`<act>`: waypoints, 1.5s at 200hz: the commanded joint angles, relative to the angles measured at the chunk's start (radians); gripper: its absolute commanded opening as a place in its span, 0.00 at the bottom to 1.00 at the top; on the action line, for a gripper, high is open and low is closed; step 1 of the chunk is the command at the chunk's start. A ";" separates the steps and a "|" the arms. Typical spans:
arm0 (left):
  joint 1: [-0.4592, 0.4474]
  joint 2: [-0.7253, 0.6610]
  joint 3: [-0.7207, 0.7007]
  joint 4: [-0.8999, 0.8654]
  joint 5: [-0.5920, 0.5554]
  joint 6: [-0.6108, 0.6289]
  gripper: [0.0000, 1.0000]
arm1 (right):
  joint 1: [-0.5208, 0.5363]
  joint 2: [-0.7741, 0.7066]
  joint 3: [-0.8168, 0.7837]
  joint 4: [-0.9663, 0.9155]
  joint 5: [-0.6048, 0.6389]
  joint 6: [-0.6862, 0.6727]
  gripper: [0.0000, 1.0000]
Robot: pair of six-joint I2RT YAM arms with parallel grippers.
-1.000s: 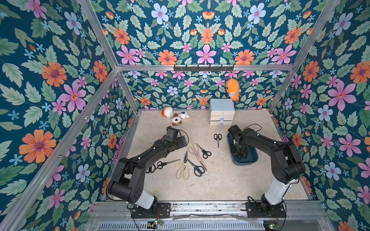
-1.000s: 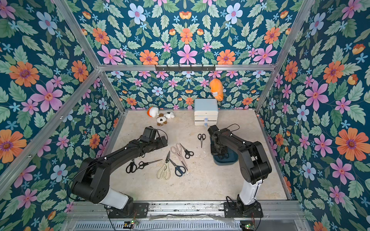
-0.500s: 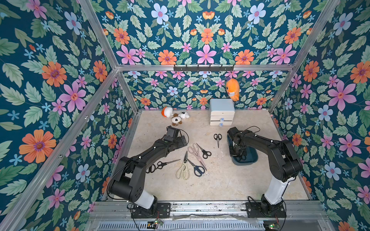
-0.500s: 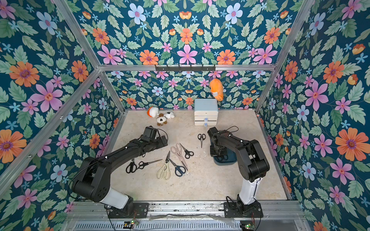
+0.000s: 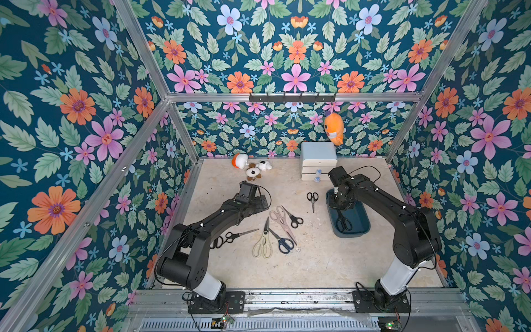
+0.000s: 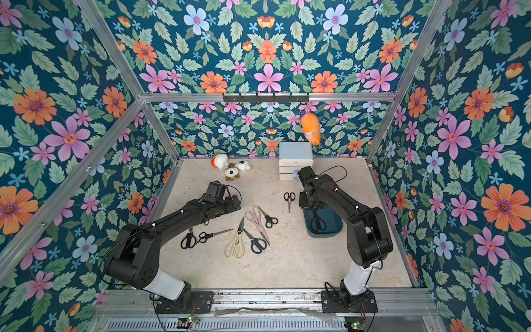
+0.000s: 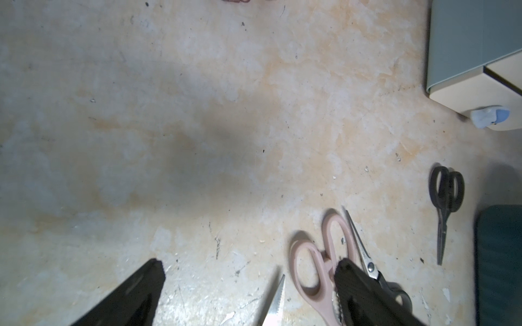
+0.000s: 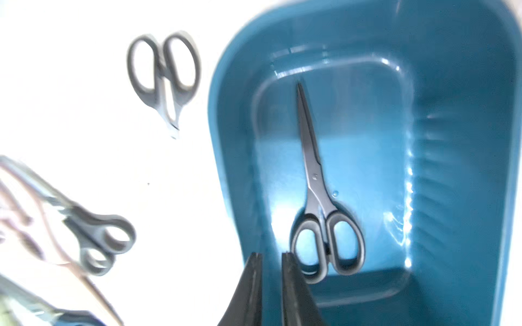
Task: Put the scissors into the storage box
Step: Place the scissors in the storage box, then pick up the scissors from the center of the board.
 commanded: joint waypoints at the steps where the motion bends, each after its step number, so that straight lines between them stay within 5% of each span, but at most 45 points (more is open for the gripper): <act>1: -0.001 0.005 0.011 0.001 -0.006 0.017 0.99 | 0.021 0.018 0.049 -0.022 -0.011 0.057 0.18; 64: 0.000 0.013 0.037 -0.027 -0.020 0.057 0.99 | 0.052 0.217 0.264 -0.038 -0.036 0.150 0.17; 194: 0.001 0.015 0.036 -0.034 -0.018 0.071 0.99 | 0.067 0.630 0.758 -0.271 0.092 0.117 0.17; 300: 0.011 0.070 0.090 -0.035 -0.012 0.089 0.99 | 0.021 0.674 0.812 -0.289 0.081 0.074 0.15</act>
